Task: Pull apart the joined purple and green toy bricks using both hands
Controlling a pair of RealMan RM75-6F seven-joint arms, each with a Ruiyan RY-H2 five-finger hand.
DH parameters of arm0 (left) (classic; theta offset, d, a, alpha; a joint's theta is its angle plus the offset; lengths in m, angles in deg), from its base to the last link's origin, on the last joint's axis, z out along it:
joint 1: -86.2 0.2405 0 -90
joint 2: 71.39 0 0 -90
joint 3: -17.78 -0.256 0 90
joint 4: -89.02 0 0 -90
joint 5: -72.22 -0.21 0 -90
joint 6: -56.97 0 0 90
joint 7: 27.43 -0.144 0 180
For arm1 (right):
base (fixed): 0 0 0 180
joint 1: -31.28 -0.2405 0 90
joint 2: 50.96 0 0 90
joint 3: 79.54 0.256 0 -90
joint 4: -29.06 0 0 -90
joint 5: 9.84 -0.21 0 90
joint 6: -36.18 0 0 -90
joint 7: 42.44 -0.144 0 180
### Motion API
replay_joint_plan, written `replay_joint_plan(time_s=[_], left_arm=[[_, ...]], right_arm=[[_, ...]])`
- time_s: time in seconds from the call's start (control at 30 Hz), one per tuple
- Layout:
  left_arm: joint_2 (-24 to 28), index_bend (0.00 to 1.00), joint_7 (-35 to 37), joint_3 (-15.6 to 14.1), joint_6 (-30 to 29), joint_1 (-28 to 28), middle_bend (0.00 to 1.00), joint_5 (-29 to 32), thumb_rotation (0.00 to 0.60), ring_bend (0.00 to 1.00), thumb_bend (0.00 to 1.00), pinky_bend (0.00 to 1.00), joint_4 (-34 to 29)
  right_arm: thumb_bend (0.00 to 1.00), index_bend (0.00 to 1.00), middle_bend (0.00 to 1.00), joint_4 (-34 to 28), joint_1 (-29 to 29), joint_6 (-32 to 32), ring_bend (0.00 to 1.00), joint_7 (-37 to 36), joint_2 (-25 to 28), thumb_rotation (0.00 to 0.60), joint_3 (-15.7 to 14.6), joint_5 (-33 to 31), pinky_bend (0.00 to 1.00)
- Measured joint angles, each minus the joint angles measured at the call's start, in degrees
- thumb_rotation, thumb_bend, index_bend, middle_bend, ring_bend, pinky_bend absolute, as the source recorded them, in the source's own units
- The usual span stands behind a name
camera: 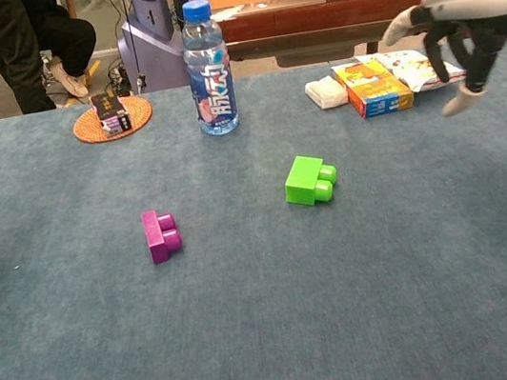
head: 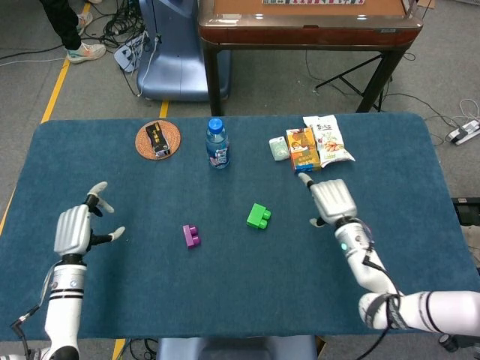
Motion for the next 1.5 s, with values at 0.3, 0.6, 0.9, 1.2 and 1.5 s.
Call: replay_joint_plan(time_s=[0.3,0.6,0.9,1.2,1.5], left_arm=[[10.1,0.23,9.1,-8.7,-6.5,11.1,0.33,-14.4,0.600,0.31,0.00,0.51,6.5],[14.3,0.25,14.5,-14.2,-12.3,21.2,0.33,-19.9,0.600,0.31,0.00,0.51,14.5],[15.1,0.25,18.2,-14.9,-13.5,26.2,0.33,-21.5,0.600,0.31,0.00,0.50,18.4],[14.8,0.25,18.1,-14.1,-12.6,27.7,0.33,-22.9,0.600,0.31,0.00,0.50,17.6],[13.8,0.25,17.7,-13.4,-11.3,28.5,0.33,-24.2,0.600,0.31,0.00,0.50,18.1]], right_arm=[[0.00,0.13,0.36,-3.3,12.6,7.0,0.34,-7.3,7.0,0.600,-5.2,12.0,0.43],[0.00,0.16,0.36,-3.2,25.3,17.3,0.34,-12.5,10.1,0.600,-8.9,24.8,0.43],[0.00,0.18,0.36,-2.5,37.6,29.5,0.34,-13.1,11.6,0.600,-10.9,35.8,0.43],[0.00,0.19,0.36,-0.6,44.9,32.0,0.34,-14.5,11.6,0.600,-10.1,39.9,0.43],[0.00,0.19,0.36,-1.6,47.5,30.4,0.34,-13.5,12.3,0.600,-7.5,40.9,0.43]])
